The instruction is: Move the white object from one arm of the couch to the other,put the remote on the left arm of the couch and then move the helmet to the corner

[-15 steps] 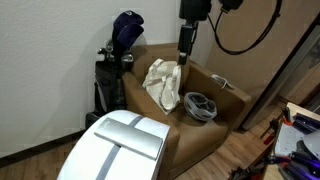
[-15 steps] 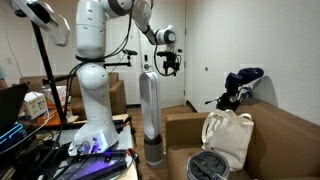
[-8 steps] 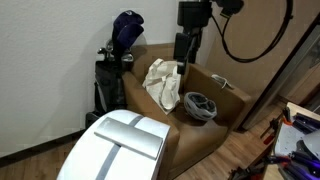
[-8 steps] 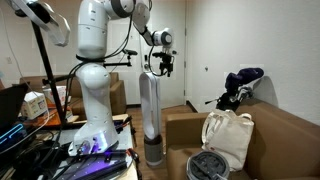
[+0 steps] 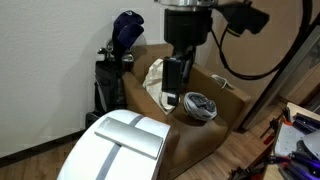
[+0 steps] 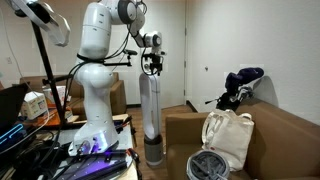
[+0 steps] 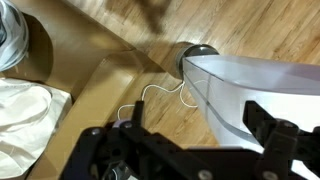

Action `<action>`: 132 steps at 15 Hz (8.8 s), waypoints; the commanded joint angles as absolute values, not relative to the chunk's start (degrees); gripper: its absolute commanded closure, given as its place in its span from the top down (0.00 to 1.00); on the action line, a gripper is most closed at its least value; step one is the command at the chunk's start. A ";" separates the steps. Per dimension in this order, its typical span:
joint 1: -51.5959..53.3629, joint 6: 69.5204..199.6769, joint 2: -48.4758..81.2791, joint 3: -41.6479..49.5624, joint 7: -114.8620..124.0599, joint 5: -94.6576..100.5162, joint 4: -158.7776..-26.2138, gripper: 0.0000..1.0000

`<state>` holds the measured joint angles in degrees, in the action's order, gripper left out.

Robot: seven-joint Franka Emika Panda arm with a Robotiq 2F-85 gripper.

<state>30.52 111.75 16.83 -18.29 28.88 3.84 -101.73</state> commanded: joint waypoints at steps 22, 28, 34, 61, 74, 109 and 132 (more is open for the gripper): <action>38.92 111.54 23.71 -19.33 20.97 8.36 -87.64 1.00; 42.76 109.72 26.51 -18.13 23.97 6.61 -80.53 1.00; 46.58 113.28 28.24 -13.51 35.85 8.29 -81.20 1.00; 49.85 113.42 26.26 -9.33 40.13 9.81 -79.81 0.11; 44.11 120.39 20.16 -2.22 35.43 11.54 -88.60 0.11; 22.77 155.99 33.73 -1.14 40.37 3.72 -113.21 0.10; 25.86 161.88 51.01 0.19 38.71 -1.86 -103.54 0.10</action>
<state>24.67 162.27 50.52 -1.13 39.28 0.13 -104.44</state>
